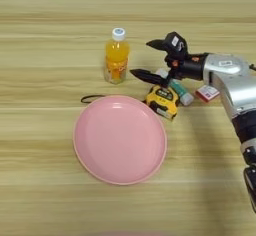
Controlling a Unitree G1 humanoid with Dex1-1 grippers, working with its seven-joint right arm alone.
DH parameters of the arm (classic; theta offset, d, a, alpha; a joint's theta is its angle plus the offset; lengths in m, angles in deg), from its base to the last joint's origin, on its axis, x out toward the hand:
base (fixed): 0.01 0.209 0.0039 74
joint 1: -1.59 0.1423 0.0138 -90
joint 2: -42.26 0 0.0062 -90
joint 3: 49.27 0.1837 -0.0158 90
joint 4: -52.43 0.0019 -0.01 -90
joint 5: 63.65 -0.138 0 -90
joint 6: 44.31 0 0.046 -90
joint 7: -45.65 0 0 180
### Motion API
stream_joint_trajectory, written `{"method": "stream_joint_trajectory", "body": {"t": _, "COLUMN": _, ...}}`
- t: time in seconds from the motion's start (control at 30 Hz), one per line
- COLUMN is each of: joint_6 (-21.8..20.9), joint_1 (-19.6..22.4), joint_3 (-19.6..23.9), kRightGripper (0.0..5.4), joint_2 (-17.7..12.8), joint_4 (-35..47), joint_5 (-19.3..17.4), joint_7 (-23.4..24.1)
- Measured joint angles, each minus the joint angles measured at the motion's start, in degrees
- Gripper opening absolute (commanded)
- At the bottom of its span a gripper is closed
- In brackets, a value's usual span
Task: Move the objects on the table
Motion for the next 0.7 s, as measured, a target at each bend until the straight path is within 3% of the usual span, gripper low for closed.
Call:
{"method": "stream_joint_trajectory", "body": {"t": 0.3, "joint_6": 0.2, "joint_1": 1.6, "joint_3": 1.5, "kRightGripper": 5.36, "joint_2": 4.4, "joint_4": -1.1, "joint_5": -1.1, "joint_7": 5.5}}
{"method": "stream_joint_trajectory", "body": {"t": 0.7, "joint_6": 0.2, "joint_1": 4.7, "joint_3": 1.9, "kRightGripper": 5.36, "joint_2": 8.0, "joint_4": -4.6, "joint_5": -1.4, "joint_7": 9.1}}
